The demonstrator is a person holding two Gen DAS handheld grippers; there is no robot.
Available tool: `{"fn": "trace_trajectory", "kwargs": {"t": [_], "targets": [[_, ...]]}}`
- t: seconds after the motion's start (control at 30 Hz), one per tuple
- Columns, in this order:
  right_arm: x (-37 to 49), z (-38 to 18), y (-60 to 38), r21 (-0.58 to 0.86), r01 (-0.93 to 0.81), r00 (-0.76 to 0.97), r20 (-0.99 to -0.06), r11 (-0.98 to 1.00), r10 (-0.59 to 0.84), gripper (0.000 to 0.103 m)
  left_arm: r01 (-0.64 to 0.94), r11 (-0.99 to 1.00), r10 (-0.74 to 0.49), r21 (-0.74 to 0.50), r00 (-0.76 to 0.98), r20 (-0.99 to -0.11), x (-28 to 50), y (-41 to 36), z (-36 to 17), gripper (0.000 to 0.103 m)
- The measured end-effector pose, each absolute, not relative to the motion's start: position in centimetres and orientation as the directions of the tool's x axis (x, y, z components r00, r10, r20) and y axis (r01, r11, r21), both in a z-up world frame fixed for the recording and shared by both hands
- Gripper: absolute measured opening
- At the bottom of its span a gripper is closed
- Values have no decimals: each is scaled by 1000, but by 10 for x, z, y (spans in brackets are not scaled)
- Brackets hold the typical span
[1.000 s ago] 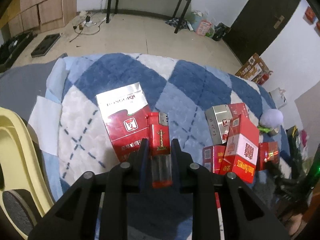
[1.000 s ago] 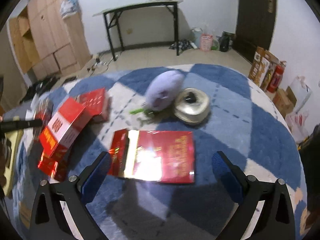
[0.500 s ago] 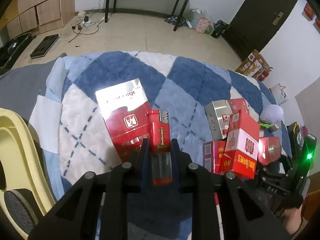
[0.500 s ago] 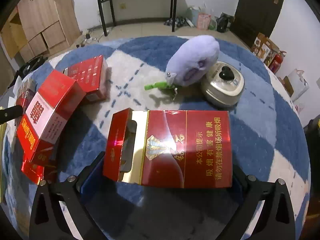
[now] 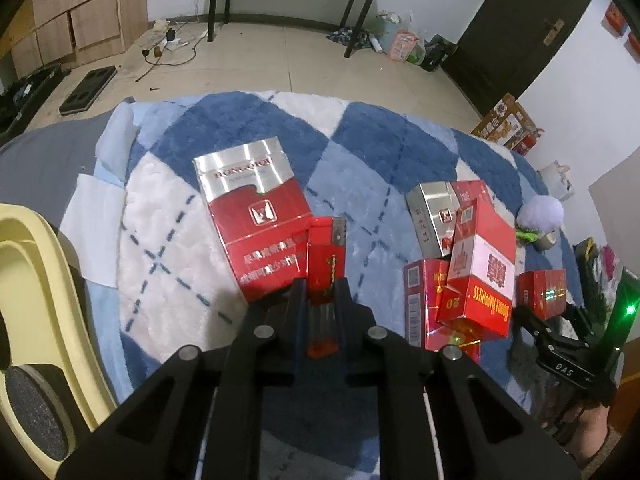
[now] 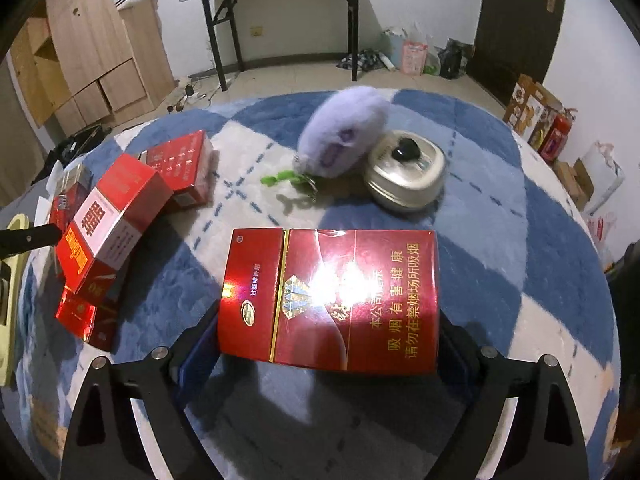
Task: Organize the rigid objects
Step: 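Lift the red lighter with the left tool while the right tool grasps the large red box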
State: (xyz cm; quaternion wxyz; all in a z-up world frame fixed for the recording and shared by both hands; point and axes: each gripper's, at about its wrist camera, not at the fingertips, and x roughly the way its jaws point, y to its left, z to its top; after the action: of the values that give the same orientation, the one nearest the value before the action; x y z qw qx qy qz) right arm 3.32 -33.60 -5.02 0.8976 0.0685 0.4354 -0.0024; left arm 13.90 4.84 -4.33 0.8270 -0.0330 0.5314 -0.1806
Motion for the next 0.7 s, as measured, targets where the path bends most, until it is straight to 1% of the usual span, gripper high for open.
{"fn": "trace_trajectory", "kwargs": {"t": [0.1, 0.2, 0.27, 0.43, 0.53, 0.57, 0.6, 0.7], "targets": [[32, -50, -335, 109, 54, 617, -785, 993, 53, 92, 263, 936, -323, -236, 366, -873, 138, 41, -44, 15], [32, -49, -336, 111, 55, 616, -786, 992, 54, 92, 297, 931, -308, -212, 330, -892, 136, 26, -53, 16], [31, -49, -337, 120, 60, 615, -786, 991, 58, 92, 320, 931, -284, -177, 331, -900, 134, 18, -62, 22], [35, -51, -332, 104, 56, 609, -792, 993, 49, 92, 339, 922, -301, -189, 315, -900, 135, 17, -65, 22], [35, -51, -332, 96, 43, 611, -790, 994, 50, 92, 337, 919, -316, -206, 316, -894, 132, 24, -62, 21], [35, -50, -332, 98, 41, 615, -787, 994, 52, 92, 332, 919, -322, -215, 314, -893, 131, 27, -61, 19], [34, -50, -333, 104, 40, 620, -782, 994, 57, 92, 330, 917, -331, -225, 313, -890, 129, 31, -57, 14], [28, -42, -334, 128, 33, 650, -756, 991, 76, 92, 320, 914, -358, -251, 342, -869, 121, 47, -39, 11]]}}
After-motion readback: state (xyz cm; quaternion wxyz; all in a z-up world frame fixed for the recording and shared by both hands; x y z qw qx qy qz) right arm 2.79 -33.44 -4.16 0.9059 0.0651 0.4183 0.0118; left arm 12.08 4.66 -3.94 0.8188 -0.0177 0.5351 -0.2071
